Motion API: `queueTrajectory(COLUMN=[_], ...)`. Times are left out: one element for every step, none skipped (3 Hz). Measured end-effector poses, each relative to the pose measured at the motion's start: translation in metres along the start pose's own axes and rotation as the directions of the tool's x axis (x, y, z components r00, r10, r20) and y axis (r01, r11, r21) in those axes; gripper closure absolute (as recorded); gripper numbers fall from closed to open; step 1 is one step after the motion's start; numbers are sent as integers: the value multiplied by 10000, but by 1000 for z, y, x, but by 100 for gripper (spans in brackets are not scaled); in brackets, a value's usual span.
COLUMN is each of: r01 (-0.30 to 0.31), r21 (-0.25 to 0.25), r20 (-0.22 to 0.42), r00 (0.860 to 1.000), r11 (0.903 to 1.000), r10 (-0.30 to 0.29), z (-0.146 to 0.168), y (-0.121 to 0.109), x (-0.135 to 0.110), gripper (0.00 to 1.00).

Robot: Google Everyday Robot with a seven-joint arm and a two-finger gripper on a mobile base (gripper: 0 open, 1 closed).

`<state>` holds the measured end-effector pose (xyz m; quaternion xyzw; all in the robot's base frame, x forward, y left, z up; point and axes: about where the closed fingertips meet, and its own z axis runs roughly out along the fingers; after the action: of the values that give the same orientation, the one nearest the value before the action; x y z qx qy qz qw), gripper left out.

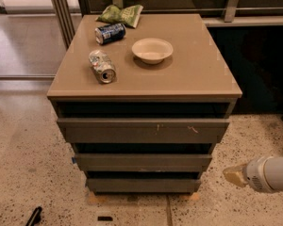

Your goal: Open middle drawer

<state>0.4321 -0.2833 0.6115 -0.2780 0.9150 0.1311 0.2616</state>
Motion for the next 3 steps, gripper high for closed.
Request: queueTrajectory(r01=[-1011,-1594,-1921], r21=[-51,-286,-459], r20=[1015,1695,2206], r00=[9897,9721,9552], r11=[9949,9868,9803], r10=[1011,1619,1975], z=[52,102,143], y=[-9,-16,-19], x=[10,10,0], gripper=[100,100,100])
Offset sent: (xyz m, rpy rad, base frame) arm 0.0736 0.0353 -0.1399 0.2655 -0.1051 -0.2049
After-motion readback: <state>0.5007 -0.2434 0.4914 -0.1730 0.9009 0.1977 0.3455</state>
